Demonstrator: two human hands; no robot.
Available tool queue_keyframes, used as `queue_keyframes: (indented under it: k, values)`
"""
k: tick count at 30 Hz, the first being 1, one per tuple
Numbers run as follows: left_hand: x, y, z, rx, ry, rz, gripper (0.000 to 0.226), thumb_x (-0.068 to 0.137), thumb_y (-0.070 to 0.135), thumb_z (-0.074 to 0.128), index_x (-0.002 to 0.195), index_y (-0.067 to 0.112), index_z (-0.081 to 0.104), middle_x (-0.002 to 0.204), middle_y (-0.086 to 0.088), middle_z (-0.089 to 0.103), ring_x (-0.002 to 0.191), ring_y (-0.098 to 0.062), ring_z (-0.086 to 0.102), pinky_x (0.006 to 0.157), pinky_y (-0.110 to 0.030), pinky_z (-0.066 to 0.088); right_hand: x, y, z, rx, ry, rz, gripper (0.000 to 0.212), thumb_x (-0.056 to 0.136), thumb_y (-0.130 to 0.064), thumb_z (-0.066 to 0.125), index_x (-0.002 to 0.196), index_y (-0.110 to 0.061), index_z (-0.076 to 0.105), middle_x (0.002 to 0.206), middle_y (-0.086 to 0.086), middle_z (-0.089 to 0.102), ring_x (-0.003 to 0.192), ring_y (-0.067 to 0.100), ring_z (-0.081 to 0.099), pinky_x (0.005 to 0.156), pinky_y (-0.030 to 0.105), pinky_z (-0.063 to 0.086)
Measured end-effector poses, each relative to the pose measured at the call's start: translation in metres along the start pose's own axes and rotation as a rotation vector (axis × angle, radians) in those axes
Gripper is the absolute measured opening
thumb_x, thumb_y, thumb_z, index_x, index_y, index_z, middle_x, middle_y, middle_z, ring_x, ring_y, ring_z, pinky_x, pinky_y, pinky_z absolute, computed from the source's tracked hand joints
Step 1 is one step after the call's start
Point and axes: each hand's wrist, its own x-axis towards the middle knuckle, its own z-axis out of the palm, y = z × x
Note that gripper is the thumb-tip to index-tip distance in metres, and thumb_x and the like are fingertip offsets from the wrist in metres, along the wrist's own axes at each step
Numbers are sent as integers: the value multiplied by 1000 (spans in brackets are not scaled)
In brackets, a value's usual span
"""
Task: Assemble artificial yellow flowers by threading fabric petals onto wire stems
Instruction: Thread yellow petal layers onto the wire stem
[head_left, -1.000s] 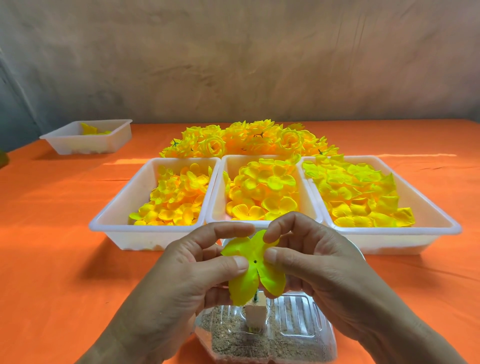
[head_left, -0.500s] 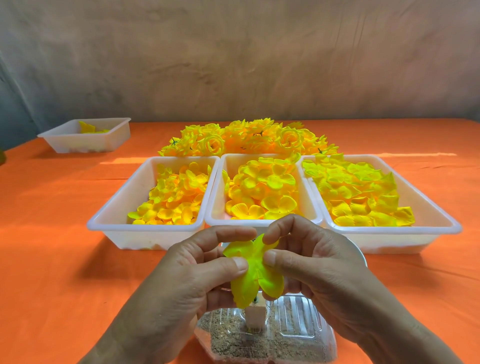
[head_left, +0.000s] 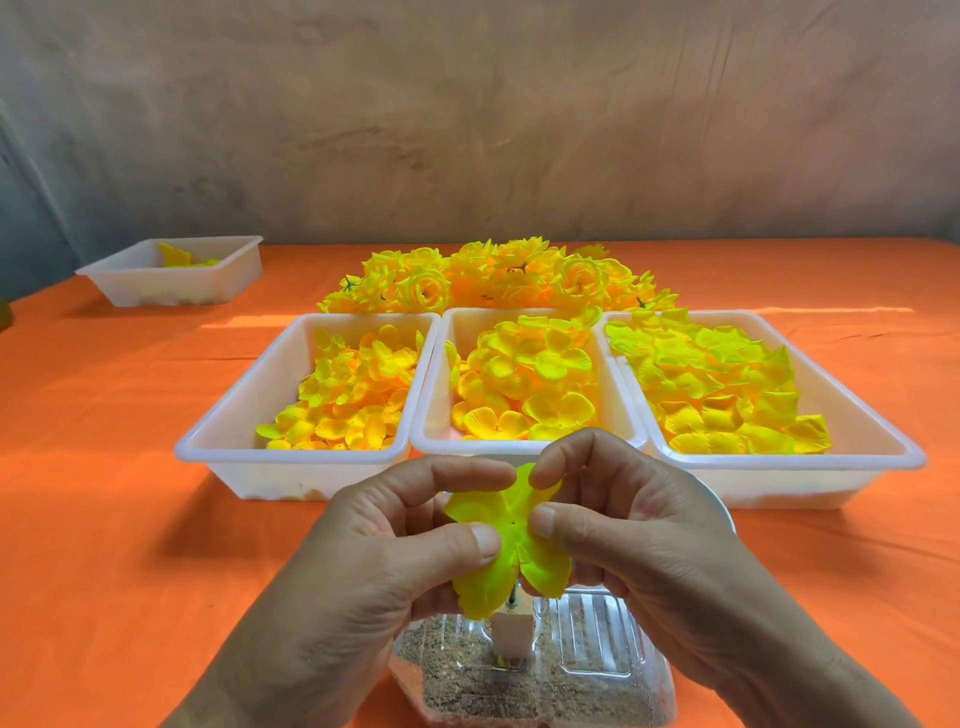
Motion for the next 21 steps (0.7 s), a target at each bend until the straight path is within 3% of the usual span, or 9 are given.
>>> queue_keyframes:
  k: [6, 11, 14, 18, 21]
  values:
    - [1, -4, -1, 19, -6, -17, 51, 41, 24, 79, 92, 23, 79, 76, -7, 68, 65, -20, 67, 55, -30, 55, 0, 3, -2, -40, -6, 2, 17, 70, -9, 69, 80, -23, 68, 68, 7, 59, 58, 22, 58, 58, 33, 48]
    - [4, -12, -2, 146, 21, -54, 40, 54, 12, 74, 89, 29, 79, 79, -8, 66, 71, -23, 65, 61, -34, 56, 0, 11, -5, -190, 2, 60, 18, 68, -14, 66, 78, -28, 67, 64, 3, 58, 56, 17, 55, 51, 27, 46]
    - [4, -18, -5, 255, 20, -86, 35, 56, 17, 72, 86, 33, 78, 71, 3, 63, 66, -18, 61, 61, -31, 55, -1, 15, -10, -401, -5, 115, 17, 68, -23, 67, 84, -29, 65, 61, -4, 58, 52, 16, 56, 49, 31, 49]
    - [4, -22, -8, 317, -15, -155, 31, 58, 22, 72, 86, 33, 78, 66, -4, 59, 56, -13, 57, 54, -21, 48, -1, 15, -15, -582, -30, 165, 18, 70, -30, 66, 87, -33, 62, 64, -6, 65, 50, 21, 64, 53, 41, 56]
    - [4, -25, -9, 404, -75, -199, 27, 63, 26, 69, 87, 36, 77, 58, 2, 50, 51, -9, 50, 55, -20, 47, -2, 16, -15, -655, -49, 195, 16, 71, -29, 65, 86, -33, 61, 68, -3, 68, 51, 23, 66, 53, 42, 57]
